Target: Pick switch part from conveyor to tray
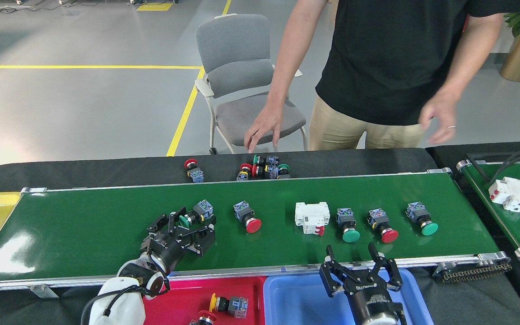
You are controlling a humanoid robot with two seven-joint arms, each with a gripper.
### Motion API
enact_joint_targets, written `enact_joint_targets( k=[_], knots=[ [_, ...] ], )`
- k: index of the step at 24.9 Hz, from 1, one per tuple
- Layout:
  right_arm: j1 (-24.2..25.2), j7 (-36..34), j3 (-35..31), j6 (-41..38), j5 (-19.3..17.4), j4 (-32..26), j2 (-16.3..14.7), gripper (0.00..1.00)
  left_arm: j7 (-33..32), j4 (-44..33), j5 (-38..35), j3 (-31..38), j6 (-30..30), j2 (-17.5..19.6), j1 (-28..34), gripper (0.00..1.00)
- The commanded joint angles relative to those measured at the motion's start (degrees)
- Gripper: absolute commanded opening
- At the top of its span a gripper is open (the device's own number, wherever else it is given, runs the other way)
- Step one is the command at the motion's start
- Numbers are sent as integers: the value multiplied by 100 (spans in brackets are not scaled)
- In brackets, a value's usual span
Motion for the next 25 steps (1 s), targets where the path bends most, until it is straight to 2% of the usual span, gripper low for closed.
enact_joint_targets(
  k=[1,3,6,9,11,12,13,15,16,18,20,24,25],
  knots=[
    [-229,8,9,269,-13,182,43,97,55,-47,45,0,-205,-15,-102,7],
    [-361,8,9,296,-21,446,52,92,55,-74,45,17,-433,-24,-94,4],
    [-440,8,-18,296,-65,604,34,61,55,-346,36,0,-758,-15,3,3],
    [-431,16,-27,287,-92,604,-1,30,11,-1120,36,26,-1804,82,407,5],
    [-431,16,-27,287,-109,604,-1,16,-15,-1963,36,61,-2437,284,988,8],
    [-431,16,-35,278,-109,595,-1,13,-15,-2350,36,70,-2437,460,1286,13],
    [-431,16,-35,278,-109,595,-10,13,-15,-2798,36,70,-2437,644,1699,27],
    [-431,16,-35,269,-118,560,-36,12,-24,-3405,18,79,-2437,776,2323,76],
    [-431,16,-35,243,-118,525,-36,12,-24,-3660,10,114,-2437,723,2561,100],
    [-414,8,-35,217,-118,376,-62,12,-24,-3985,1,281,-2437,670,2860,100],
    [-255,-10,-18,67,-180,-125,-203,12,-15,-4011,10,404,-2437,618,2921,100],
    [553,-1,-9,-1163,-505,-1294,-352,12,-7,-3994,1,1055,-2349,460,2947,100],
    [790,-19,0,-1523,-505,-1496,-352,12,2,-3976,10,1301,-1971,336,2947,100]
  ],
)
